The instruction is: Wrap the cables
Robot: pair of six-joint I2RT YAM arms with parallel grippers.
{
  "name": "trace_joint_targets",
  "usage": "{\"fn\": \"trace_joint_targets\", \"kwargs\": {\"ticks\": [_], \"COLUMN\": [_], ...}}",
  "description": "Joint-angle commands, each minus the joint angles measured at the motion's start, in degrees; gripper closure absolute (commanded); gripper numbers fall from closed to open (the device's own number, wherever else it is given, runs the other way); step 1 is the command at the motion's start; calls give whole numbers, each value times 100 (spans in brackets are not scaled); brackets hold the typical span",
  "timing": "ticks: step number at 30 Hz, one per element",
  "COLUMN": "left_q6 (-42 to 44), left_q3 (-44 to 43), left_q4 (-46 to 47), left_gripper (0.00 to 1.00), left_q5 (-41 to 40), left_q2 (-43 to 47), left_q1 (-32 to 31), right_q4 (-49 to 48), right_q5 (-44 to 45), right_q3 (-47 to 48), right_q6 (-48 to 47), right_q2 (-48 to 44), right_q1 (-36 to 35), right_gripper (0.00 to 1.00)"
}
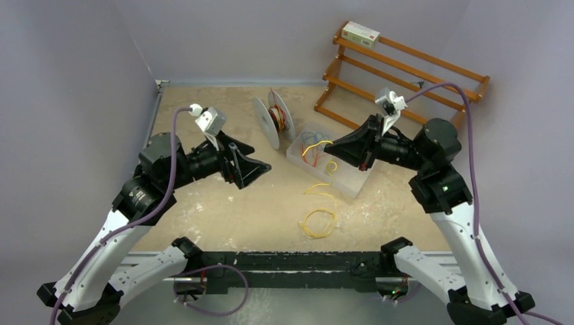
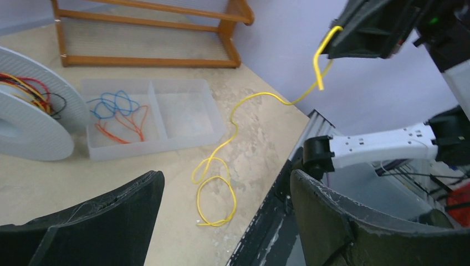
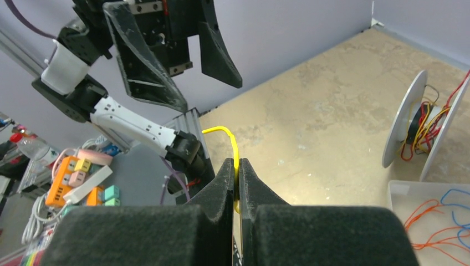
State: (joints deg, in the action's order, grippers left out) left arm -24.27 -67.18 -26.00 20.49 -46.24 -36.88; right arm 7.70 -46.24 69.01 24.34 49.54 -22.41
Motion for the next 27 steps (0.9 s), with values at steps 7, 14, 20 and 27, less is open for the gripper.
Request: {"fn": "trace_joint_targets", "kwargs": {"ticks": [7,14,20,27], "left_q6": [133,-16,60,101], "left_q3": [-190,-111,-62,109], "left_q4": [-17,132,42,17], "left_gripper": [18,19,22,29], "left_q5": [1162,1497,1586,1542], "left_q2": [-358,-668,-813,-913], "left_q1": [-3,-3,-3,-3], "right_q4": [-363,-487,-522,-722], "right_q5": [-530,-221,36,-63], "right_q3": [-280,-173,36,80], "right_q6": [-327,-491,-593,-609], "right_q2": [563,1104,1475,1694], "right_q1": [-121,-764,-1078,-1203], "right_gripper": [100,100,100,100]}}
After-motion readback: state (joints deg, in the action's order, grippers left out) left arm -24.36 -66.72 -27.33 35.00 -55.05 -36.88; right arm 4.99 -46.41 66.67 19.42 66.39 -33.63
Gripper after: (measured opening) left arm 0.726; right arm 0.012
